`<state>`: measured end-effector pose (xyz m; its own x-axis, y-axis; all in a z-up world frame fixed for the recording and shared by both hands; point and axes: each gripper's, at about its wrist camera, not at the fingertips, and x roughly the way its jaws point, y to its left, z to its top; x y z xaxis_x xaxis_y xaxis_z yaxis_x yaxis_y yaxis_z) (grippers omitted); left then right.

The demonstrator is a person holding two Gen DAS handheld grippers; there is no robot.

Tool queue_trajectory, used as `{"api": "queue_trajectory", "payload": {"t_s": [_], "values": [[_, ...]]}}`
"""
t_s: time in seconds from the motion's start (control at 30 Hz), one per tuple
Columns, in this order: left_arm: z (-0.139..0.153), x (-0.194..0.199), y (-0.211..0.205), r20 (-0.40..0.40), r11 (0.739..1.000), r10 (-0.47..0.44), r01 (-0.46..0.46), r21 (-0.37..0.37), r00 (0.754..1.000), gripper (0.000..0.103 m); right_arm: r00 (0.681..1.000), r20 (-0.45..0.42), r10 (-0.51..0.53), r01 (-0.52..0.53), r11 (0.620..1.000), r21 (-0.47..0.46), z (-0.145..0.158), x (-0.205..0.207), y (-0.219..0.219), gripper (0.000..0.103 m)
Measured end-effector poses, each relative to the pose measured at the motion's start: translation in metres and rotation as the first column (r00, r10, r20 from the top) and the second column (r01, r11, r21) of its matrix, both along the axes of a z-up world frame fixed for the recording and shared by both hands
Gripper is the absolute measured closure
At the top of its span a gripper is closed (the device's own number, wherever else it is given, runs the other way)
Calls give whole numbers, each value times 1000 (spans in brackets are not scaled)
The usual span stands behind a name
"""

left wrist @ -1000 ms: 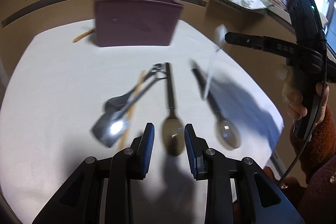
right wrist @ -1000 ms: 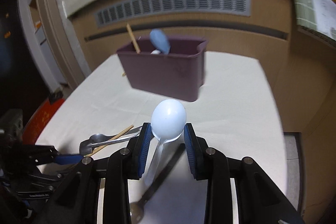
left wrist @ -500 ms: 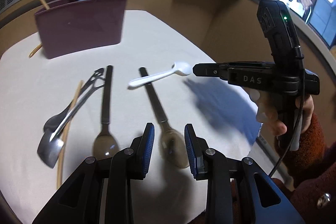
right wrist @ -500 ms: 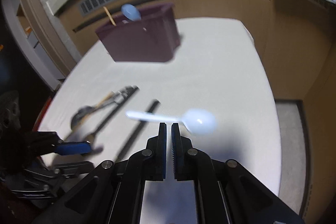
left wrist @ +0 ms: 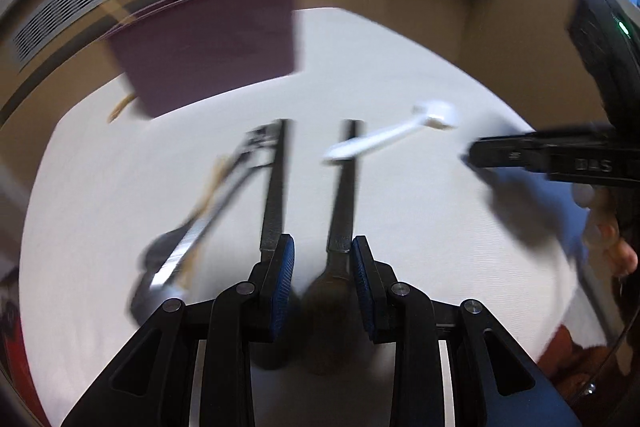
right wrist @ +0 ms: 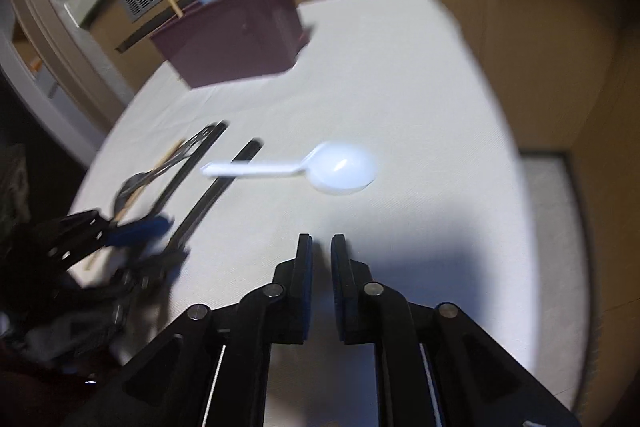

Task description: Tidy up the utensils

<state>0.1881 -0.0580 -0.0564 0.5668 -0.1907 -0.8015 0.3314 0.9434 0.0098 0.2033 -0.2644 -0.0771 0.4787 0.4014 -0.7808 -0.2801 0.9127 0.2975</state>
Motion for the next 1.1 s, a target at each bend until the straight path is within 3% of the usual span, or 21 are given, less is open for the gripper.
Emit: {"api": "queue_trajectory", "payload": {"t_s": [0.1,0.27,0.47,0.53,0.6,0.7,0.83,0.9,0.93,1.1], "values": [[3,9,28,-17,996,75,-75,-43,997,72,1000,-17,-16,17,998,62,-1,14,6,81],[9,12,69,-64,970,106,-118,-213,992,72,998,-45,-50,55,991,124,-1,48,20,67],[13,1,86,-46,956,117,-125,-266,992,72,998,11,-59,59,998,-18,6,93,54,65],[16,-3,86,-31,955,108,-112,-274,994,72,999,8,-44,44,995,-92,9,98,67,59],[18,-5,87,-17,955,102,-103,-278,995,72,1000,1,6,-6,992,-123,9,98,80,35],[17,-5,89,-8,955,110,-108,-276,994,72,999,34,40,-31,977,-213,5,89,95,29],[16,-6,93,-9,954,123,-121,-276,992,72,994,73,77,-56,964,-258,4,76,96,32],[16,-8,96,-8,952,129,-127,-277,992,72,994,101,51,-21,961,-275,4,69,88,51],[16,-9,97,-10,951,132,-129,-280,991,72,994,102,42,-12,962,-274,5,66,83,53],[10,-9,92,-33,944,100,-105,-313,994,72,994,104,43,-3,935,-355,7,48,68,54]]}}
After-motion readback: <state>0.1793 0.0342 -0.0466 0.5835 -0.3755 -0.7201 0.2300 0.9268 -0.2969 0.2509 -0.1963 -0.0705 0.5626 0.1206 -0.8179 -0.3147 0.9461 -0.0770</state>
